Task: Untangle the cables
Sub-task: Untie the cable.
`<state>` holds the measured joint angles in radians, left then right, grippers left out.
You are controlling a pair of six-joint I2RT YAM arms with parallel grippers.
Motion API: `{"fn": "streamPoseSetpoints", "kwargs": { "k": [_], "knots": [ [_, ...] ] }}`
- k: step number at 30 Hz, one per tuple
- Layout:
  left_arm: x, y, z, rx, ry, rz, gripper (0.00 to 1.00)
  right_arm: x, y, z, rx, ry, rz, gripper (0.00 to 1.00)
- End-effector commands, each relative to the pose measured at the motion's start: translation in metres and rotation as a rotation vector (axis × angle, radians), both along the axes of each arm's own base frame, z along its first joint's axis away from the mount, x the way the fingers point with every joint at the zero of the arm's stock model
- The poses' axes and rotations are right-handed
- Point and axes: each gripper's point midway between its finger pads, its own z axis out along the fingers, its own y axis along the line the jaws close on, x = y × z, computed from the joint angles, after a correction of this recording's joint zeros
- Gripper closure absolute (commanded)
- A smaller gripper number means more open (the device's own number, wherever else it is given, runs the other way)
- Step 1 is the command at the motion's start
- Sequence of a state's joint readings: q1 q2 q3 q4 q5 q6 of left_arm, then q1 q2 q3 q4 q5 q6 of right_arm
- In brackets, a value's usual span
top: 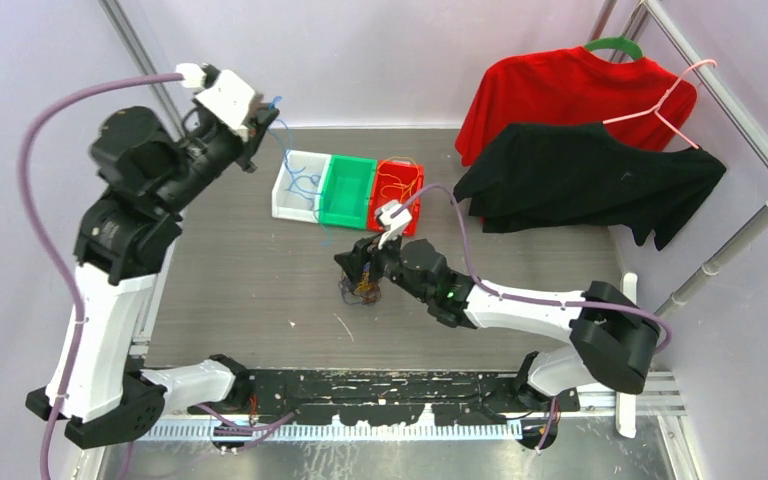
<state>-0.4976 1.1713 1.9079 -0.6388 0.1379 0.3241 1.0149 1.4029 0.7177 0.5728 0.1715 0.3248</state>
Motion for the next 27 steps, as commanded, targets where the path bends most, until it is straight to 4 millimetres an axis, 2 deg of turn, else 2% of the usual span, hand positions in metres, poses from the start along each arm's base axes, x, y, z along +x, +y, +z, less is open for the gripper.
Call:
{"fn": "streamPoseSetpoints", "kwargs": {
  "k": [1,7,10,12,13,18,24,27],
  "knots": [
    [0.027,0.011,-0.016,0.047,-0.044,0.121,1.00,0.022,-0.028,0.031,0.038,-0.035,-0.110,0.30],
    [0.075,0.016,-0.067,0.147,-0.017,0.257,1.00,0.040,-0.056,0.028,-0.020,-0.026,-0.218,0.30],
    [0.098,0.020,-0.080,0.162,-0.014,0.292,1.00,0.051,-0.071,0.025,-0.030,-0.019,-0.289,0.30],
    [0.112,0.026,-0.082,0.160,-0.010,0.317,1.00,0.056,-0.076,0.024,-0.028,-0.010,-0.312,0.30],
    [0.129,0.026,-0.092,0.169,0.012,0.331,1.00,0.058,-0.078,0.023,-0.029,-0.005,-0.320,0.31],
    [0.164,0.043,-0.097,0.149,0.010,0.392,1.00,0.065,-0.082,0.012,-0.044,0.019,-0.341,0.32],
    [0.186,0.046,-0.113,0.111,0.039,0.410,1.00,0.069,-0.083,0.002,-0.049,0.043,-0.349,0.33],
    [0.193,0.054,-0.099,0.077,0.001,0.435,1.00,0.069,-0.084,-0.001,-0.049,0.053,-0.348,0.33]
  ]
}}
